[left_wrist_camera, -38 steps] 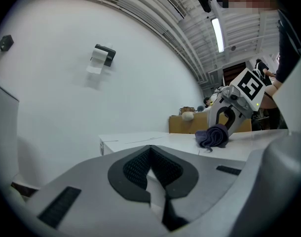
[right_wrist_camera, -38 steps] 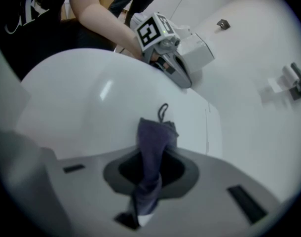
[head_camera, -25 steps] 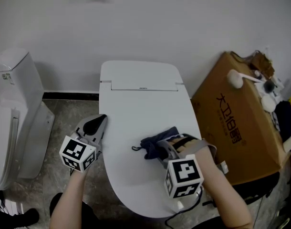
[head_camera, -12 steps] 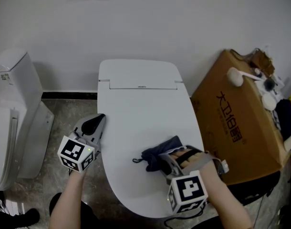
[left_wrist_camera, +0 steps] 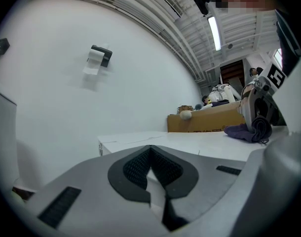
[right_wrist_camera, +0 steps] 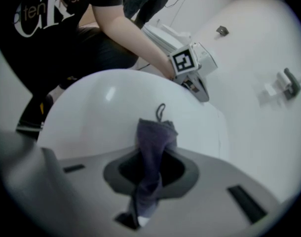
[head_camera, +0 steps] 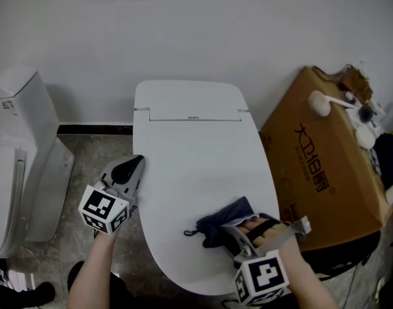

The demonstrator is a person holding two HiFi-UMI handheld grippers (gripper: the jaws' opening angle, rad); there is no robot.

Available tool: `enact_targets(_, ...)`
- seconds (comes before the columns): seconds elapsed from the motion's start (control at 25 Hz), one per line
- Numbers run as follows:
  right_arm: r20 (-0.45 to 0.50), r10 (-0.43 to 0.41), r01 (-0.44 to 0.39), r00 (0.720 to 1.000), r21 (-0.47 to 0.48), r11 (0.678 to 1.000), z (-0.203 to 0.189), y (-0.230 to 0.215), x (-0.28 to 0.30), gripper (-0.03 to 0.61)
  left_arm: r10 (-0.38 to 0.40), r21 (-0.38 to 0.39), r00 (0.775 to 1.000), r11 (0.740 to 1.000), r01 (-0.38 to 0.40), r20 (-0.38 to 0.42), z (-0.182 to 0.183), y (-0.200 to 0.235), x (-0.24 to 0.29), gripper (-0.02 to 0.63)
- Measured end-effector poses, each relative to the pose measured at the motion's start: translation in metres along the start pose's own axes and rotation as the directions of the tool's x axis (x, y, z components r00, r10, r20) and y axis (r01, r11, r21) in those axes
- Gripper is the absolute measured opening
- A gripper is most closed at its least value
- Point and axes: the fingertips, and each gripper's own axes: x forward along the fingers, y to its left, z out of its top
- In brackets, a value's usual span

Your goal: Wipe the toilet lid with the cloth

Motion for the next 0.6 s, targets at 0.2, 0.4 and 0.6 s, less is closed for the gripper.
enact_targets(0.2, 0.017, -0.006, 0.006, 1.0, 0.001, 1.0, 0.003, 0.007, -0.007, 0.063, 0.001, -0.007, 1.0, 1.0, -0.001, -0.001, -0.001, -0.001, 0.001, 0.015)
enact_targets(0.4, 0.05, -0.073, 0.069, 0.996, 0.074, 0.995, -0.012, -0.014, -0.036, 0.063, -0.003, -0.007, 1.0, 1.0, 0.003, 0.0, -0.001, -0.001, 0.002, 0.015)
enact_targets(0.6, -0.039, -0.206, 0.208, 0.978, 0.071, 0.975, -0.054, -0.095, -0.047, 0.063, 0.001, -0.006, 1.0, 1.0, -0.001, 0.0, -0.001, 0.0, 0.002, 0.015)
